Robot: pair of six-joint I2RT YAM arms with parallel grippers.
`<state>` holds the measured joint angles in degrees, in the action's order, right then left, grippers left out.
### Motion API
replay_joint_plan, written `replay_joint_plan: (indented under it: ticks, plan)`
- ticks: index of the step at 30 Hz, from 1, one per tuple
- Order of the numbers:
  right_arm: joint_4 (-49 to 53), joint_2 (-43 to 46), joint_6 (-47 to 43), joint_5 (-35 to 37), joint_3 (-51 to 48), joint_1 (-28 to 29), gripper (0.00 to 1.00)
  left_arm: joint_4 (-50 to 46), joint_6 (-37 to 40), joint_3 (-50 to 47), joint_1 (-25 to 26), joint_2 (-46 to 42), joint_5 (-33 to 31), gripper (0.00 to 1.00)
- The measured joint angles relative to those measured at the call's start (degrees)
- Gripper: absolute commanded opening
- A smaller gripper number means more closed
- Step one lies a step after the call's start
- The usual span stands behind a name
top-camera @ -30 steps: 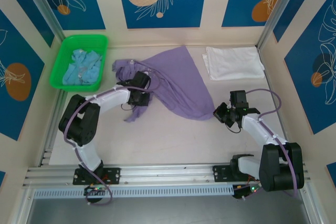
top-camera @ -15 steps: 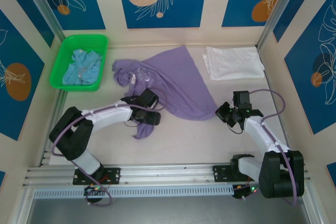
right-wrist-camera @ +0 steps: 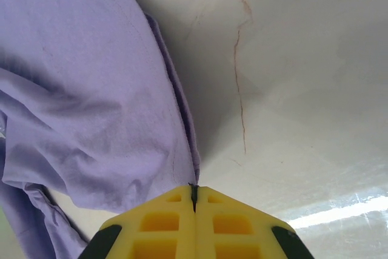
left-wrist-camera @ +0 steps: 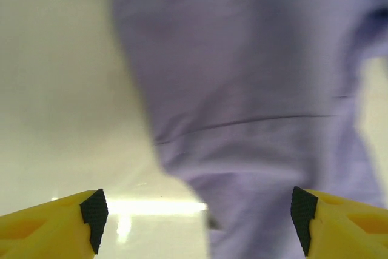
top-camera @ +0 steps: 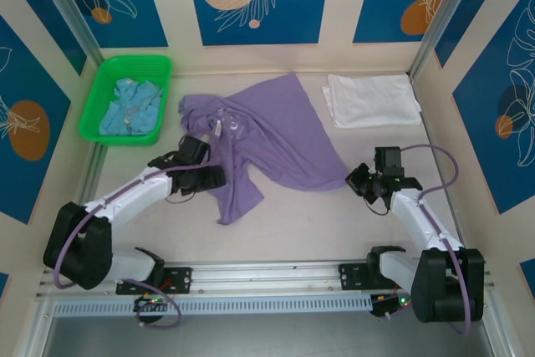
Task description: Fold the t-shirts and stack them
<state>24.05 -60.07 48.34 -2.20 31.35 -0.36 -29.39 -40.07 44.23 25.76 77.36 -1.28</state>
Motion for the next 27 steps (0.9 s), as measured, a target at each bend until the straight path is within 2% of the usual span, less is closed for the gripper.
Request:
replay_joint_plan:
  ticks: [8, 11, 18, 23, 27]
  plan:
    - [0.5, 1.9, 0.0, 0.0, 0.0, -0.9, 0.00, 3.5, -4.7, -1.5, -1.6, 8.2, 0.4, 0.70]
    - [0.7, 1.9, 0.0, 0.0, 0.0, -0.9, 0.00, 2.0, -5.9, 0.2, -1.8, 10.2, 0.2, 0.61]
    - [1.2, 1.9, 0.0, 0.0, 0.0, -2.1, 0.00, -3.9, -5.3, 5.4, -3.5, 15.6, -1.3, 0.00]
    - [1.8, 2.9, 0.0, 0.0, 0.0, -2.8, 0.00, -2.7, -4.4, 9.4, -5.6, 18.1, -0.2, 0.00]
    - [2.2, 3.4, 0.0, -0.6, 0.0, -2.8, 0.00, 2.4, -4.3, 11.6, -8.9, 20.2, -1.6, 0.00]
